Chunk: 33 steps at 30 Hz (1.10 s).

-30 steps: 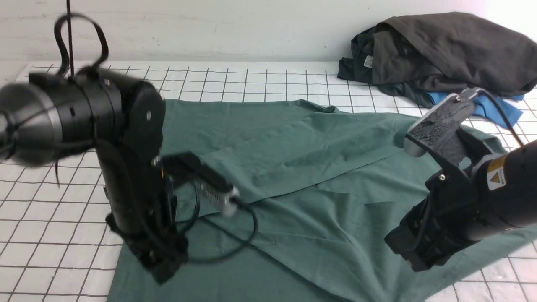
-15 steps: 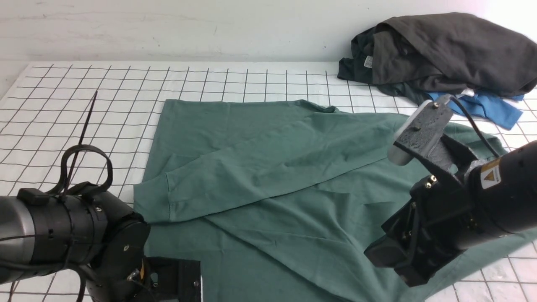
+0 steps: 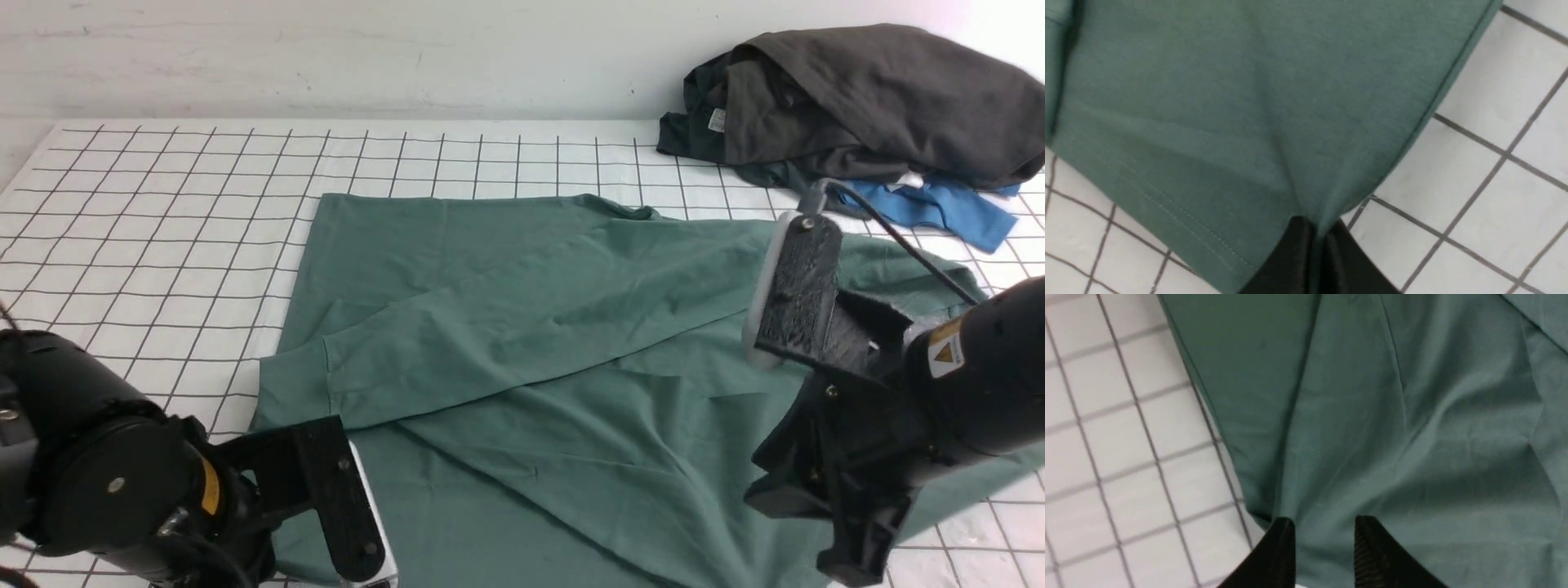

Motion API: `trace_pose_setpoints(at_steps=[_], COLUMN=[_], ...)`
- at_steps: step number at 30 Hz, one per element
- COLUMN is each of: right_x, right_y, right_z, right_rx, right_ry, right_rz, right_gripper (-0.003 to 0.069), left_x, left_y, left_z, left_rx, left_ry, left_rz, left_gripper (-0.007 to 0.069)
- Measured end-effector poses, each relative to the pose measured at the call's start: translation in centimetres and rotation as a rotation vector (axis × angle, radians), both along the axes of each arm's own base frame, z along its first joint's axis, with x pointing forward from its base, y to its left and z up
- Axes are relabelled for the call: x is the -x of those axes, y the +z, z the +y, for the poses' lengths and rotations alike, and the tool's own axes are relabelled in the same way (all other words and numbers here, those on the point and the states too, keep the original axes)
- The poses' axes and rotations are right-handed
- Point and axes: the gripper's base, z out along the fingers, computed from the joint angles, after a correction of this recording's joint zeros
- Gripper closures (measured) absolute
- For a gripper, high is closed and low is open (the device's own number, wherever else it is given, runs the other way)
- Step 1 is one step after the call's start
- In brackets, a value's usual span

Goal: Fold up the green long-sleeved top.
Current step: Use both arms simultaneously to clamp the lower edge of the clothing fabric

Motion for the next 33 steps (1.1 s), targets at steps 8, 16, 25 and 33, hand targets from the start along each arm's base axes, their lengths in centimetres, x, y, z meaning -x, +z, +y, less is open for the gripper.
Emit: trace_pose_setpoints(at_steps=[8, 16, 25, 33], right_x=[-4.4, -3.9, -2.8, -2.6], right_y=[-5.5, -10.0, -12.6, -12.9], right_z=[-4.0, -9.5, -10.2, -10.4], right_rx=[0.354, 0.481, 0.444, 0.437], right_ry=[-0.084, -0.079, 0.042, -0.002], right_rz=[0.068, 0.029, -0.199, -0.170], right_gripper=[0.0127, 0.0076, 0.0324, 0.0645], left_x=[-0.2, -0.1, -0.2, -0.3], left_y=[0.5, 0.5, 0.6, 0.6], left_z=[0.5, 0.5, 0.4, 0.4], left_rx=[0.041, 0.049, 0.066, 0.081], left_ry=[0.091, 0.099, 0.141, 0.165], left_rz=[-0.021, -0.017, -0.019, -0.028], left_gripper=[0.0622, 0.0622, 0.0622, 0.0622])
